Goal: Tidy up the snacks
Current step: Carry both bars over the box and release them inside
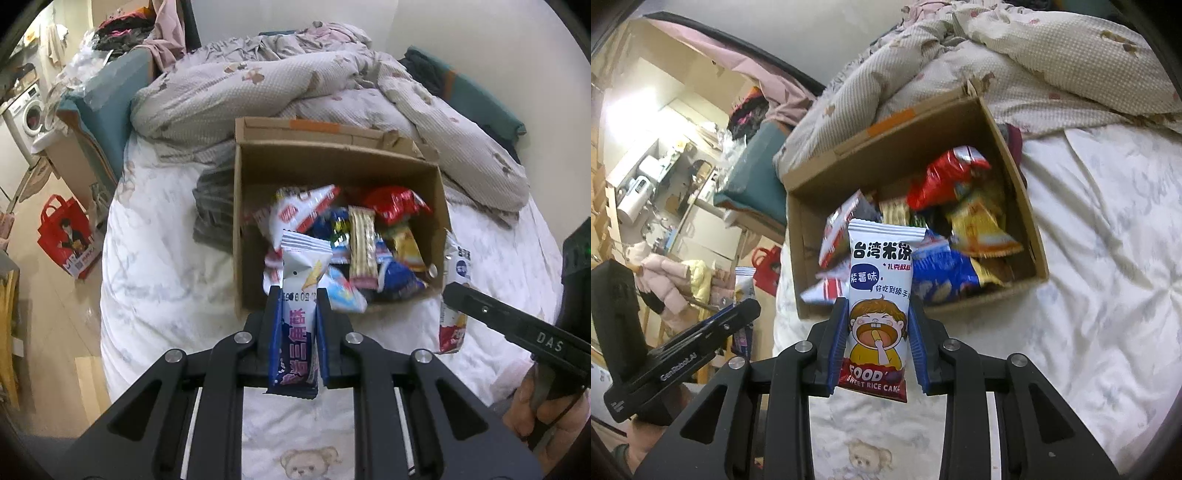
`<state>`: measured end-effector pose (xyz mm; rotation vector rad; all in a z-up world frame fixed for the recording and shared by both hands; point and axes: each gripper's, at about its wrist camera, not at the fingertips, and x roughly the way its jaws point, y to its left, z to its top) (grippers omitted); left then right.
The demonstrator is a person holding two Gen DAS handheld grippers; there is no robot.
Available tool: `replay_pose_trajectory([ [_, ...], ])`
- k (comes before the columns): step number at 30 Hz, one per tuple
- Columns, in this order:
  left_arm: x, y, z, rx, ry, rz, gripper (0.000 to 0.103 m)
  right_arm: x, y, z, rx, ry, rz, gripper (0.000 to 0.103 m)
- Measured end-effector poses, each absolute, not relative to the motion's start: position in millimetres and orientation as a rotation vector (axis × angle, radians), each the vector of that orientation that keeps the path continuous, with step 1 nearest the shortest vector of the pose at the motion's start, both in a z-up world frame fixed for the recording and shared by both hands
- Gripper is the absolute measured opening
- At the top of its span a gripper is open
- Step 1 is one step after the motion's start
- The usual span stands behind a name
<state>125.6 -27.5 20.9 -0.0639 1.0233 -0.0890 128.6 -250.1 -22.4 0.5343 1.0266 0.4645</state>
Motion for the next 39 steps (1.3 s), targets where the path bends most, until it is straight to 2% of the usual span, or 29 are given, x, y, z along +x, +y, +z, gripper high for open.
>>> replay_pose_trajectory([
  [20, 199, -45, -2, -0.003, 1.039, -0.055, 0.014, 212, -254, -42, 0.533, 1.04, 0.419, 0.033],
  [35, 222, -57, -3, -0.069, 0.996, -0.109, 0.015, 229, -248, -44, 0.58, 1.028, 0.441, 0.036],
  [37, 224, -57, -4, -0.078, 1.003, -0.097, 0.016, 229, -249, -43, 0.585, 1.019, 0.449, 0.036],
  [38, 224, -57, -4, -0.083, 1.007, -0.092, 0.019, 228, -249, -42, 0.586, 1.014, 0.449, 0.036],
  [39, 224, -55, -4, -0.093, 1.007, -0.072, 0.028, 228, -250, -41, 0.592, 1.008, 0.449, 0.036],
])
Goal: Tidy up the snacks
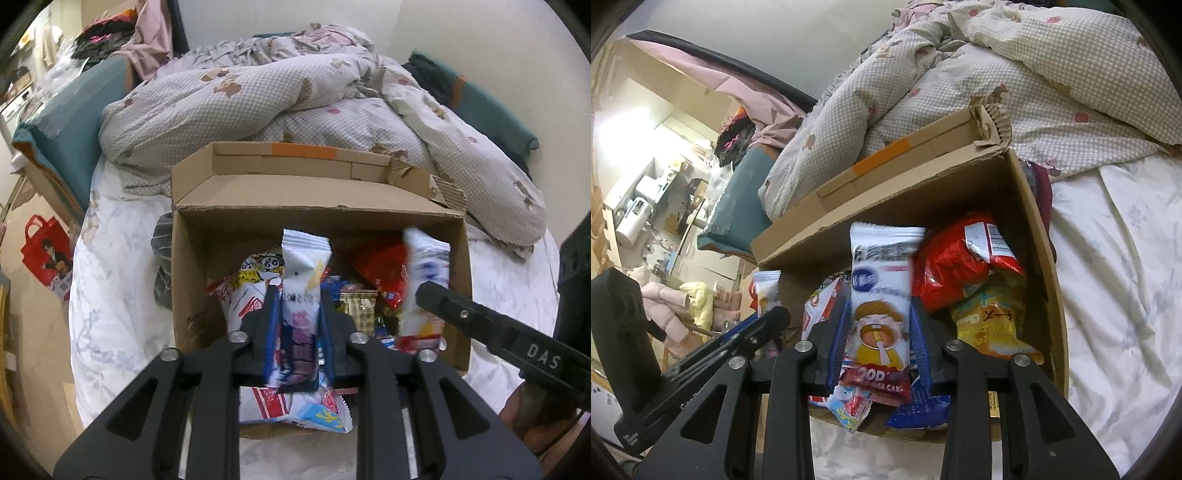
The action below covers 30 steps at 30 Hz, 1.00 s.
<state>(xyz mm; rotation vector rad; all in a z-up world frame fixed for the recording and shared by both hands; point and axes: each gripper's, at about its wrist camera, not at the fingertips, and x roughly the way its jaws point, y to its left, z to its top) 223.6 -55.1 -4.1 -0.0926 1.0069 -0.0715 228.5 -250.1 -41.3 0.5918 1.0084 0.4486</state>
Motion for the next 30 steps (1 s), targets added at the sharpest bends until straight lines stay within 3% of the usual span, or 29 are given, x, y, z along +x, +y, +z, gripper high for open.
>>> replay_pose_trajectory([
  [1, 223, -53, -3, -0.095, 1.003, -0.048, 0.036, 228, -252, -40, 0.604, 1.002, 0.453, 0.036],
  [2, 221, -52, -2, -0.096, 0.996, -0.033, 0.051, 228, -253, -39, 0.613, 0.999, 0.458, 0.038],
  [3, 219, -50, 0, -0.1, 0.981, -0.022, 0.062, 228, -254, -38, 0.617, 0.996, 0.461, 0.05],
  [5, 214, -46, 3, -0.101, 0.962, -0.011, 0.068, 226, -255, -33, 0.617, 0.973, 0.467, 0.069],
  [13, 192, -31, 24, -0.061, 0.873, 0.043, 0.068, 208, -257, -2, 0.531, 0.894, 0.468, 0.073],
  [21, 143, -20, 38, 0.011, 0.805, 0.023, 0.068, 164, -260, 27, 0.471, 0.812, 0.444, 0.097],
  [30, 93, 3, 30, -0.04, 0.816, 0.043, 0.068, 129, -254, 17, 0.396, 0.833, 0.386, 0.098],
])
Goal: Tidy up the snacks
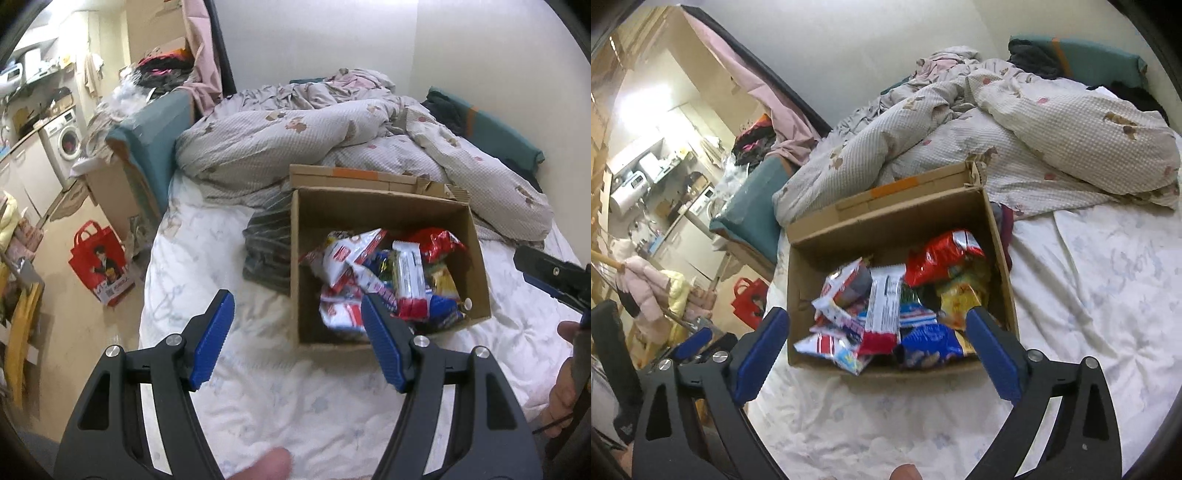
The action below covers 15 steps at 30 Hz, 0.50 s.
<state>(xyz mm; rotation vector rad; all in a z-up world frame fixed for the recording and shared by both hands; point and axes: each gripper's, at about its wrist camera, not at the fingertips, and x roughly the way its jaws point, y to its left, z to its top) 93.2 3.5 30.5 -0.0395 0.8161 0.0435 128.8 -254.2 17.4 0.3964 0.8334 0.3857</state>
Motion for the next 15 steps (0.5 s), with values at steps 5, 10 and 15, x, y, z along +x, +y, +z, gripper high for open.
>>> replay_pose_trajectory([
  [5, 66, 6, 32, -0.061, 0.798, 0.062, 0.097, 103, -256, 16, 0.387, 0.818, 0.351, 0.103],
  [10, 45, 4, 34, -0.043, 0.769, 0.035, 0.102, 76, -254, 15, 0.344, 0.8, 0.324, 0.103],
  [15, 40, 2, 30, -0.027, 0.752, 0.031, 0.103, 58, -245, 13, 0.305, 0.757, 0.294, 0.103],
])
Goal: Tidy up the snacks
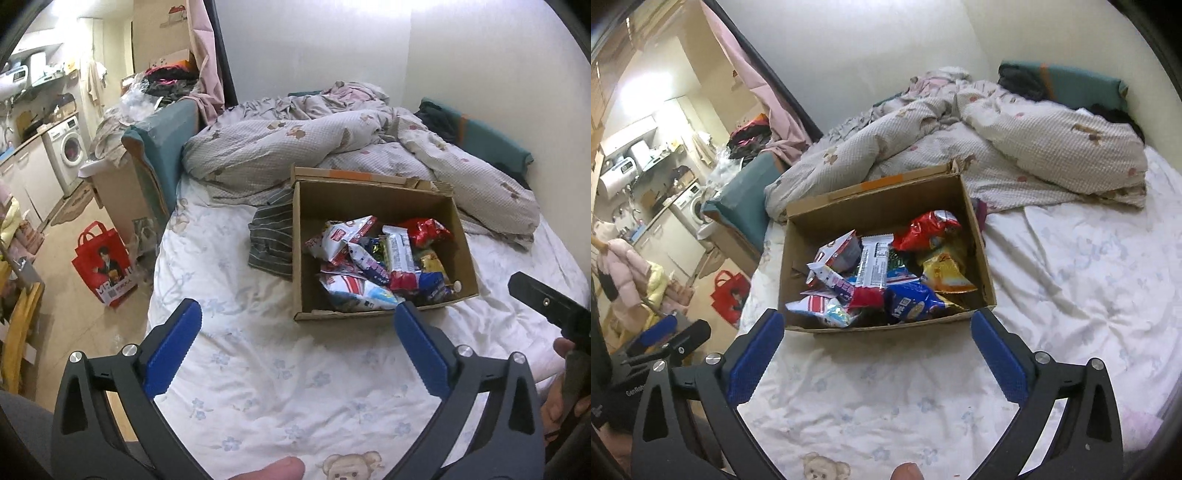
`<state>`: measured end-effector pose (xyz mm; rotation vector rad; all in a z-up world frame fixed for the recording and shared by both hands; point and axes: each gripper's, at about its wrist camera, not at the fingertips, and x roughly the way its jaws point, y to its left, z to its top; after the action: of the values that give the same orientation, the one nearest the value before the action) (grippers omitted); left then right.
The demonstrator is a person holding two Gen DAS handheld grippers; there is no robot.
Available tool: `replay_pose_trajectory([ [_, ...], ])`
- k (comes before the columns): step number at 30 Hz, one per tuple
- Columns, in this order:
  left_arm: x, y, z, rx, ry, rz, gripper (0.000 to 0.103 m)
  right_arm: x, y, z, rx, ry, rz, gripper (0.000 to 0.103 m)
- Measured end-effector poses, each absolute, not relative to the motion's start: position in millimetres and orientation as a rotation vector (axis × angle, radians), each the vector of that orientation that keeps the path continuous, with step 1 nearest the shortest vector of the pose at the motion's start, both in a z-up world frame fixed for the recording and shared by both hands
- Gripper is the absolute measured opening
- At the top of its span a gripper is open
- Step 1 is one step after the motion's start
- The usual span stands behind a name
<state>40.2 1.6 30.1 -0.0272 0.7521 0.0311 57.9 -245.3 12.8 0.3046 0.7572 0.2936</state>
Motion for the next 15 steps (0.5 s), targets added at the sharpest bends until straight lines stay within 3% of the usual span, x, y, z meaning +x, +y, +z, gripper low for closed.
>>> replay_pose_trajectory([
  [15, 45, 3, 16, -0.045, 0.767, 0.029, 0.103, 68, -230, -8, 0.243, 0.796, 0.255, 0.103],
])
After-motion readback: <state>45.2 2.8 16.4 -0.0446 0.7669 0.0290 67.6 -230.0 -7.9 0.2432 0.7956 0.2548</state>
